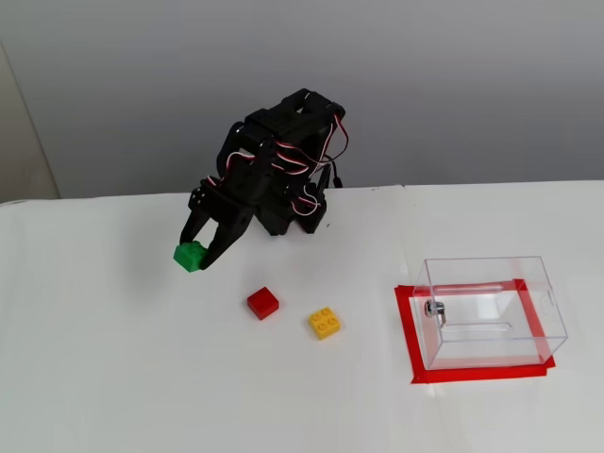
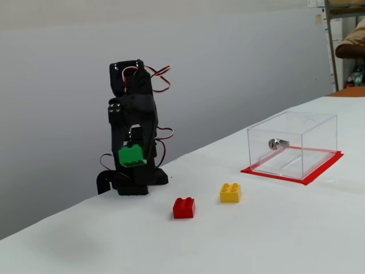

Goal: Pick the green lego brick and place it into the transparent box

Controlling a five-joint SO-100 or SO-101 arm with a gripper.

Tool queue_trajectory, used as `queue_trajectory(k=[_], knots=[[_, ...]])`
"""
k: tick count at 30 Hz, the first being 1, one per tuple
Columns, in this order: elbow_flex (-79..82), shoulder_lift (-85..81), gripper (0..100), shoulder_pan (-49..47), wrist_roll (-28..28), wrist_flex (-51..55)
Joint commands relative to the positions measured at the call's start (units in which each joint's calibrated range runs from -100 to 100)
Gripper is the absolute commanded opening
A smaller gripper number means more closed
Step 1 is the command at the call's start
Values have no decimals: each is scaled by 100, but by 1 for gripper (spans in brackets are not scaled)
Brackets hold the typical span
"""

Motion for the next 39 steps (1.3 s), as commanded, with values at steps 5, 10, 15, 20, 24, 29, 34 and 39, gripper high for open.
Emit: queue_trajectory(k=[5,10,15,20,24,29,34,39], knots=[[-285,-1046,5,-549,256,354],[-294,-1606,5,-1281,303,772],[-348,-1946,5,-2212,298,877],[-674,-1895,5,-3270,293,885],[-746,-1895,5,-4053,282,885],[-819,-1886,5,-5155,272,877],[-819,-1878,5,-6153,267,816],[-819,-1869,5,-6996,293,798]])
